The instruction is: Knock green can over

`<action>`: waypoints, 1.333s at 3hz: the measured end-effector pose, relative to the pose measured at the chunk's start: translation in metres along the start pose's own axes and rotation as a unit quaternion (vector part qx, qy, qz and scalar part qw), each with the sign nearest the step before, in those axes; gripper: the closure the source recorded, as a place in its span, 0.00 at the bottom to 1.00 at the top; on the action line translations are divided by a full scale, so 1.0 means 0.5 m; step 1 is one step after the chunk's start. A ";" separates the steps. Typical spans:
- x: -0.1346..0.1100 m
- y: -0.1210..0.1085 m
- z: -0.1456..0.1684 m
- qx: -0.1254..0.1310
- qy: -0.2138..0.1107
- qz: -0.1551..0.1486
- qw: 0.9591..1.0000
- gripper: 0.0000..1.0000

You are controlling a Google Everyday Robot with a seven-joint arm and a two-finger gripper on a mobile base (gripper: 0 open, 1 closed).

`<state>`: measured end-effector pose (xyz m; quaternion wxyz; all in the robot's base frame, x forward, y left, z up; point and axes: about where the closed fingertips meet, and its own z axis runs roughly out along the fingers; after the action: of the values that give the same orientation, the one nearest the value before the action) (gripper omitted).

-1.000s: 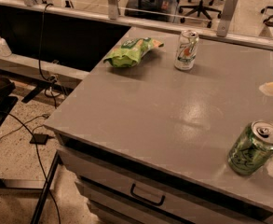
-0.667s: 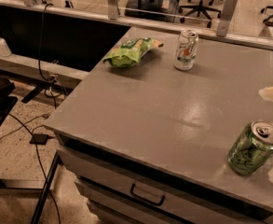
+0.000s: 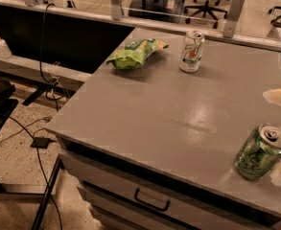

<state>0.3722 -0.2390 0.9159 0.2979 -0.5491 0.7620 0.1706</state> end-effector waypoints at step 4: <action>-0.018 -0.005 0.023 0.002 -0.026 -0.002 1.000 0.41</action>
Offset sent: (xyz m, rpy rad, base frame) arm 0.0061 0.0071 -0.0046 0.0401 -0.0131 -0.0010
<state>0.3795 -0.2265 0.9128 0.3184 -0.5452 0.7536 0.1829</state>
